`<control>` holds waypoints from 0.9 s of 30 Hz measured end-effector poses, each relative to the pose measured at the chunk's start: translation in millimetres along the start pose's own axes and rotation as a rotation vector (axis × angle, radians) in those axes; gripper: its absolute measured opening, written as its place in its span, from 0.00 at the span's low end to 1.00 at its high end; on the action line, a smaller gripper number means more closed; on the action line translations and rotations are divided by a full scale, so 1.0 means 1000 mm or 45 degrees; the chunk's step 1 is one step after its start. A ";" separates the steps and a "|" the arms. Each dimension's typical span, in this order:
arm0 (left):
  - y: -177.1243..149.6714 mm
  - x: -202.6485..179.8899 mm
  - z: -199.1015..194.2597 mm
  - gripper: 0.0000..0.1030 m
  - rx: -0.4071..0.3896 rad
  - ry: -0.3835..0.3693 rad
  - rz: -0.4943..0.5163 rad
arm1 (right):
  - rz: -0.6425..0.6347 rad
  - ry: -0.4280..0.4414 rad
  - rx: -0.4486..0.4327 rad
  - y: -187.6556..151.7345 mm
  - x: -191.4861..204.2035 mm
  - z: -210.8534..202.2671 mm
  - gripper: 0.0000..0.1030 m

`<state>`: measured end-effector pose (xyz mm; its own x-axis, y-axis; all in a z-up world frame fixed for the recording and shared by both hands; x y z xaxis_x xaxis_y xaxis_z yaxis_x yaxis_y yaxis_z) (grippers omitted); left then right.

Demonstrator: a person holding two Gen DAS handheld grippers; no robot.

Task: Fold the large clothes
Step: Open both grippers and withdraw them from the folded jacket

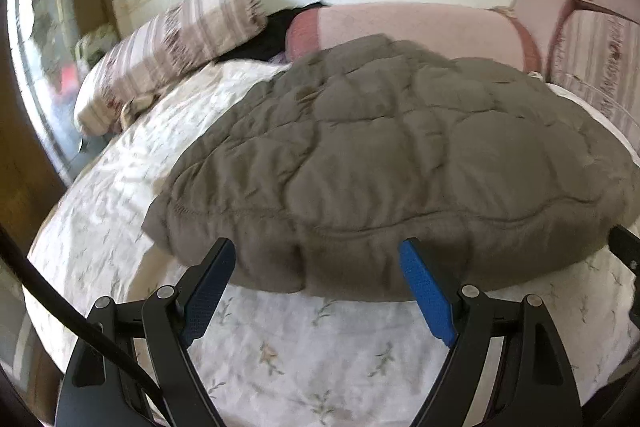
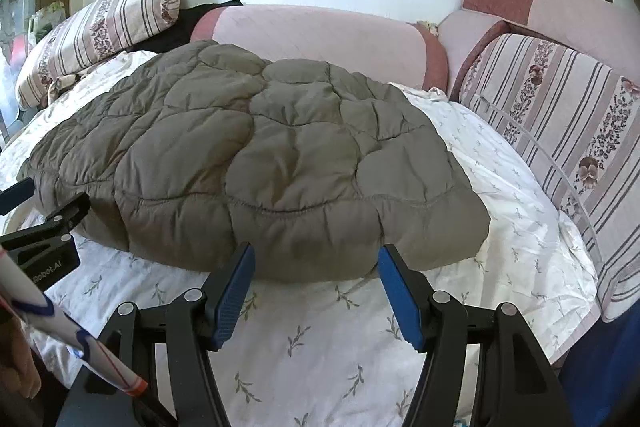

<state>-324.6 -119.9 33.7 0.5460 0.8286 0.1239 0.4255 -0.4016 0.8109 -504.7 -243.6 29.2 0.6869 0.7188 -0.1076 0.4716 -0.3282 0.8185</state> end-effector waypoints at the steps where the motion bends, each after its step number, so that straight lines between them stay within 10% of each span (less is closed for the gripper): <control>1: -0.001 0.005 0.003 0.81 0.016 0.003 -0.026 | 0.004 -0.001 0.009 0.001 0.000 0.002 0.67; 21: -0.002 0.029 -0.029 0.86 0.006 -0.067 -0.132 | 0.047 0.012 0.045 0.000 -0.006 0.003 0.58; 27: -0.003 0.040 -0.077 0.88 -0.090 -0.089 -0.132 | 0.062 0.016 0.006 0.003 -0.004 -0.029 0.73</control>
<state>-359.8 -54.9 80.2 0.5518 0.8340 -0.0009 0.4316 -0.2847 0.8559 -522.2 -229.5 48.5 0.7020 0.7096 -0.0608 0.4407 -0.3657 0.8198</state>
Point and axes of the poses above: each gripper's, at about its wrist camera, not at the fingertips, and z roughly the way its jaws point, x to its left, y to its top, the point moved 3 cm from there along z, roughly the way its jaws point, and after that the axes turned 4 degrees about -x, right-handed, at the moved point
